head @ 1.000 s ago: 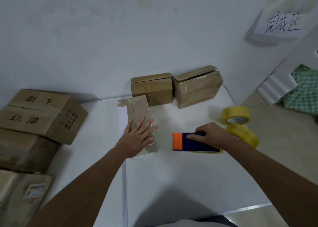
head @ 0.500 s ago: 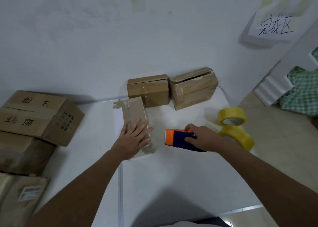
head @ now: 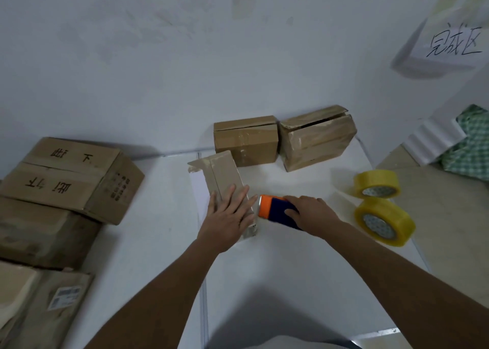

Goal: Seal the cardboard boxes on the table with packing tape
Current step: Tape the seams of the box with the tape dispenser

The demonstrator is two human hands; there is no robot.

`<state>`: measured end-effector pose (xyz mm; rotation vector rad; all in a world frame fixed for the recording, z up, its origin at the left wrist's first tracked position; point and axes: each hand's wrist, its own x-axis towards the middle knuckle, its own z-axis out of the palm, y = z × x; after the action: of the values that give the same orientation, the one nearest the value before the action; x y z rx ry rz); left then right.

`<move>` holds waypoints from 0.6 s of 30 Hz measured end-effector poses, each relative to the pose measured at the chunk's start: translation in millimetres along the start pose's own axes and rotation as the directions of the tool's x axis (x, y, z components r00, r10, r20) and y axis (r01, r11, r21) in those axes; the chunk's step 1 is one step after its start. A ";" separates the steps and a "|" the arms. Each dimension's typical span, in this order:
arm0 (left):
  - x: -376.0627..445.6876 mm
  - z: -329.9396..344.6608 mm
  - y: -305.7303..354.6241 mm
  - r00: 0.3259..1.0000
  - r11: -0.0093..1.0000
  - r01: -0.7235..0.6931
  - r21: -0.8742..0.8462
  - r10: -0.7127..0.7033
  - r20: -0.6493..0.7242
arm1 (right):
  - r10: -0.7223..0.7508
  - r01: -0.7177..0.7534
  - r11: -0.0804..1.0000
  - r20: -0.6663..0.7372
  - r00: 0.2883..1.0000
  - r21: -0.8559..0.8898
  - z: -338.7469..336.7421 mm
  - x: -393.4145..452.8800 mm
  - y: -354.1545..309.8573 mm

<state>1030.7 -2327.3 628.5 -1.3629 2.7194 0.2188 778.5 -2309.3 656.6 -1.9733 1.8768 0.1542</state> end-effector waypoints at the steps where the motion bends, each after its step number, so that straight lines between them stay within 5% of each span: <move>1: -0.9 -0.2 0.0 1.000 1.000 -0.001 0.004 0.001 0.006 | 0.079 -0.079 0.996 -0.012 0.997 -0.033 0.4 6.2 2.7; 3: -4.1 -0.3 0.9 1.000 1.000 -0.011 0.020 0.011 -0.006 | 0.216 -0.217 0.969 -0.019 0.976 -0.121 1.7 13.3 18.9; 6: -2.4 -2.9 -0.9 1.000 1.000 -0.022 0.009 0.022 0.012 | 0.307 -0.307 0.952 -0.023 0.952 -0.017 10.5 12.1 36.8; 10: -1.3 -2.3 -2.7 0.999 0.999 -0.040 -0.001 0.040 0.029 | 0.323 -0.317 0.944 -0.075 0.943 0.090 34.5 8.4 11.3; 16: -3.5 -6.3 -2.0 0.998 0.998 -0.058 -0.021 0.058 0.022 | 0.328 -0.335 0.909 0.069 0.942 0.248 62.2 -6.1 -1.0; 18: -3.7 -5.4 -2.8 0.998 0.998 -0.056 -0.028 0.057 0.021 | 0.334 -0.307 0.887 -0.021 0.942 0.344 60.9 -4.4 -5.1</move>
<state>1035.0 -2326.9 634.1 -1.2837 2.7491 0.2752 795.2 -2282.9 603.9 -1.4534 2.1086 -0.1485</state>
